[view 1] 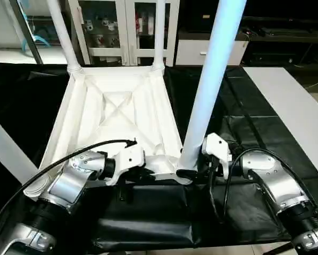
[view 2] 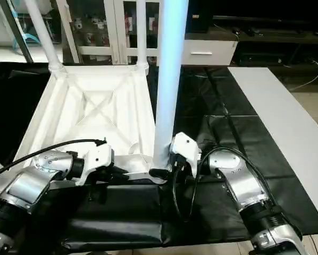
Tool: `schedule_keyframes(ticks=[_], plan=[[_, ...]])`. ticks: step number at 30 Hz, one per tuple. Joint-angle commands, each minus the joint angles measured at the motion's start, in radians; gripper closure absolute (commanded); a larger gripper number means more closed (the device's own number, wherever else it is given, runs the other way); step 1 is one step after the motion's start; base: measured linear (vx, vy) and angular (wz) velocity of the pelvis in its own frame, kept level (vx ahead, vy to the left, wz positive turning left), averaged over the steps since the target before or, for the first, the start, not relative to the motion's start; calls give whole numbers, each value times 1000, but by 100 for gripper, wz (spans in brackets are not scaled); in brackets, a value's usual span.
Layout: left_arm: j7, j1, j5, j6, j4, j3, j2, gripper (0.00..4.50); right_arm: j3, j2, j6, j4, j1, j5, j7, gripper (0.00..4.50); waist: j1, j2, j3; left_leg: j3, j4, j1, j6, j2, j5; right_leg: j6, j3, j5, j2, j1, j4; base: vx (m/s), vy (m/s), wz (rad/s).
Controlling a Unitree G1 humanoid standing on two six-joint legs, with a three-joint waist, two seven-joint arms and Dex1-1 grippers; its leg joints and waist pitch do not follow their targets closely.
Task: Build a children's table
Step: Rotate leg to tighten
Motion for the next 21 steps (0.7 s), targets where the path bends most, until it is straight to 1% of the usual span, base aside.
schedule_keyframes(ticks=[1, 2, 3, 4, 5, 10, 12, 13, 14, 15, 16, 17, 18, 19, 20, 21], plan=[[-52, -19, -26, -36, -3, -37, -9, 450, -5, -12, 8, 41, -8, -27, -4, 158, -13, 5, -53, -25, -84, 23, 13, 57, -262, -247, 36, -146, -46, 23, -69, 0, 0, 0], [-52, -19, -26, -36, -3, -37, -9, 450, -5, -12, 8, 41, -8, -27, -4, 158, -13, 5, -53, -24, -84, 23, 13, 57, -265, -248, 36, -147, -46, 23, -70, 0, 0, 0], [-54, -20, -26, -36, -1, -38, -8, 450, -3, -12, 4, 45, -8, -30, 1, 171, -13, 5, -53, -24, -84, 23, 13, 57, -266, -248, 36, -147, -47, 23, -70, 0, 0, 0], [-55, -20, -26, -36, 1, -38, -8, 450, -2, -11, 4, 48, -8, -30, 4, 171, -13, 4, -52, -24, -84, 23, 13, 57, -268, -249, 36, -151, -47, 23, -71, 0, 0, 0], [-55, -21, -26, -36, 2, -38, -8, 450, -2, -11, 4, 49, -8, -29, 6, 187, -13, 3, -52, -24, -85, 23, 13, 57, -269, -248, 36, -154, -47, 23, -71, 0, 0, 0], [-50, -19, -26, -30, 4, -36, -9, 450, -1, -8, 4, 59, -1, -33, -4, 198, -13, 4, -52, -25, -86, 24, 7, 58, -279, -243, 37, -172, -47, 22, -72, 0, 0, 0], [-46, -18, -26, -28, 5, -34, -10, 450, -7, -3, 9, 68, 1, -35, -22, 199, -13, 5, -53, -25, -86, 24, 6, 58, -277, -244, 37, -168, -48, 22, -72, 0, 0, 0], [-41, -15, -23, -27, 8, -34, -9, 450, -26, 13, 23, 89, 0, -37, -75, 199, -14, 4, -52, -25, -86, 23, 5, 57, -281, -245, 37, -171, -47, 21, -72, 0, 0, 0], [-40, -14, -22, -27, 9, -34, -9, 450, -31, 17, 27, 94, 0, -37, -89, 199, -17, 5, -50, -26, -88, 22, 1, 56, -297, -242, 37, -197, -48, 21, -75, 0, 0, 0], [-40, -14, -22, -26, 10, -34, -9, 450, -34, 19, 29, 95, 0, -36, -94, 199, -18, 4, -50, -27, -89, 23, -3, 56, -305, -238, 36, -211, -48, 21, -76, 0, 0, 0], [-39, -15, -21, -21, 16, -36, -11, 450, -50, 31, 36, 107, 2, -32, -129, 200, -25, 7, -48, -28, -91, 25, -16, 56, -334, -230, 37, -245, -48, 18, -80, 0, 0, 0], [-39, -15, -21, -21, 16, -36, -11, 450, -50, 31, 36, 107, 2, -32, -129, 200, -27, 7, -47, -29, -92, 25, -19, 56, -346, -227, 37, -261, -48, 18, -82, 0, 0, 0], [-33, -19, -14, -23, 24, -39, -12, 450, -63, 43, 45, 113, 3, -28, -160, 200, -32, 10, -47, -31, -93, 26, -25, 56, -366, -219, 36, -289, -49, 16, -84, 0, 0, 0], [-32, -19, -13, -24, 25, -39, -12, 450, -65, 45, 46, 113, 3, -28, -164, 200, -34, 10, -46, -31, -94, 26, -28, 56, -373, -216, 37, -299, -48, 15, -86, 0, 0, 0], [-8, -39, 4, -33, 55, -41, -23, 450, -87, 72, 59, 123, 2, -28, -232, 200, -40, 12, -44, -32, -95, 26, -34, 55, -394, -209, 37, -324, -47, 12, -90, 0, 0, 0], [13, -57, 15, -38, 80, -40, -35, 450, -102, 93, 71, 128, 1, -27, -281, 200, -42, 12, -43, -32, -94, 27, -38, 53, -402, -205, 38, -340, -47, 9, -92, 0, 0, 0]])
